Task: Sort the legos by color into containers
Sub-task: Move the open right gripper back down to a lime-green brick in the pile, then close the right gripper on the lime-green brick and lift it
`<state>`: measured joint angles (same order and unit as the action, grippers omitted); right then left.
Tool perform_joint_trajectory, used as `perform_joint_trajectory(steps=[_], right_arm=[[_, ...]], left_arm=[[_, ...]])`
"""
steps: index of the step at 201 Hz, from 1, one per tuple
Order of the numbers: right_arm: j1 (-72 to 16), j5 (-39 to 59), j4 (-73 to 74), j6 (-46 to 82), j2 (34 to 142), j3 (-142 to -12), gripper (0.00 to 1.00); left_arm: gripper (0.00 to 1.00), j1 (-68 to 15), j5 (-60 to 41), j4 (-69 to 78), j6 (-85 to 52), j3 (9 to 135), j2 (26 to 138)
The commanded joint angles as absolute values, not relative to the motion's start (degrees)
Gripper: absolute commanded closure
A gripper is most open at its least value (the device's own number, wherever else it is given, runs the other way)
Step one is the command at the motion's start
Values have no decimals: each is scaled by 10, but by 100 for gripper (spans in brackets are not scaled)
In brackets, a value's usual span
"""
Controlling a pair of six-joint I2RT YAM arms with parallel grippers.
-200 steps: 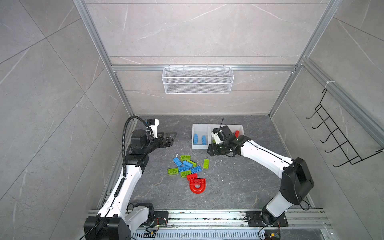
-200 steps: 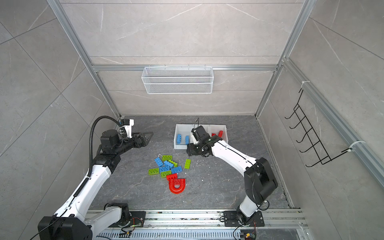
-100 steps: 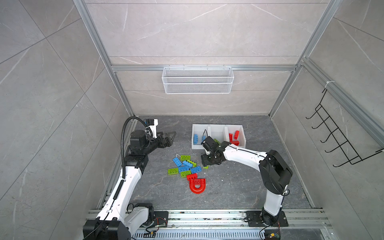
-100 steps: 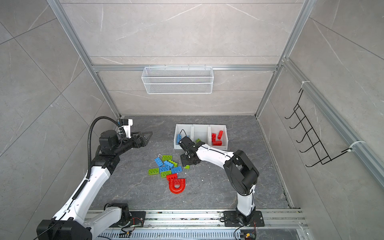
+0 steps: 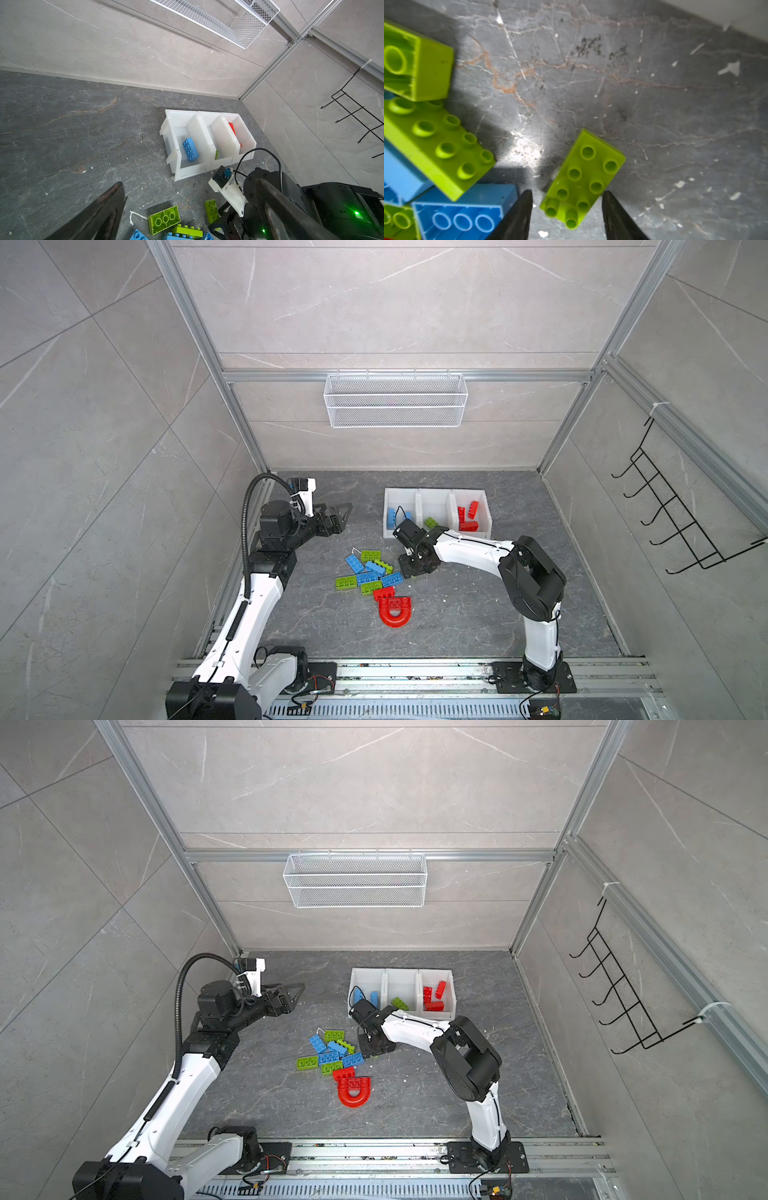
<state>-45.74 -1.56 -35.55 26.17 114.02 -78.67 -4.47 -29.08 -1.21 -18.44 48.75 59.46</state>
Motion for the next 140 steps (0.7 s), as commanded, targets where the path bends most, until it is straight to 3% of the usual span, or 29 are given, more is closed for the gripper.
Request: perform_joint_trajectory(steps=[1, 113, 140], right_arm=[[-459, -30, -374, 264, 1148, -797, 47], [-457, -30, -371, 250, 1137, -769, 60], [-455, -41, -369, 244, 1113, -760, 67]], left_arm=[[0, -44, -304, 12, -185, 487, 579], [0, -44, -301, 11, -181, 485, 567], [0, -44, -301, 11, -181, 485, 565]])
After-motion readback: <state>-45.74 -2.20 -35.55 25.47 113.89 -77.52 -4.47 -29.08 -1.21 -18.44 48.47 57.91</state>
